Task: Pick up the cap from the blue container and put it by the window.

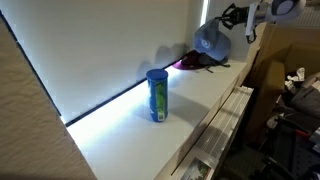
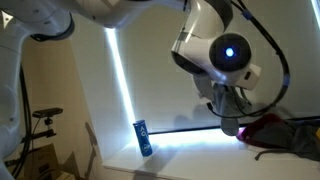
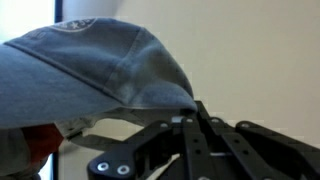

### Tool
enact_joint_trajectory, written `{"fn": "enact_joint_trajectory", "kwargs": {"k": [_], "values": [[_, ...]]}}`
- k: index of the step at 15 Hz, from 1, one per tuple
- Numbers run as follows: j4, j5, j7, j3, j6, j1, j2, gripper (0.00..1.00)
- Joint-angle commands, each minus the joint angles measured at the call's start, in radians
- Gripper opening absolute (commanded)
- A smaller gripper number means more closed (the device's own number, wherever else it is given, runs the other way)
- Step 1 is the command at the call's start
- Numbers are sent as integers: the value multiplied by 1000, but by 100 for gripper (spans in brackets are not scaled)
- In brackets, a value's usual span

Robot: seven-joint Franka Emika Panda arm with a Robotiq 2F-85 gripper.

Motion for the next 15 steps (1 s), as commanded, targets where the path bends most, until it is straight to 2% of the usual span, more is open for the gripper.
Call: {"fn": "enact_joint_trajectory", "kwargs": {"k": [1,3,4,6,7,9,10,11,13,15], "values": [[110,220,-7,38,-198,-96,247,1],[186,361,17,77,-284,-123,387,1],[234,419,23,102,-334,-134,455,27],[346,485,40,143,-423,-133,577,37],[387,490,47,152,-465,-127,612,46],[469,490,97,178,-521,-113,661,60],[486,465,147,185,-521,-94,646,66],[410,486,77,164,-511,-94,636,50],[461,483,121,177,-513,-80,645,63],[475,481,135,178,-512,-77,644,67]]}}
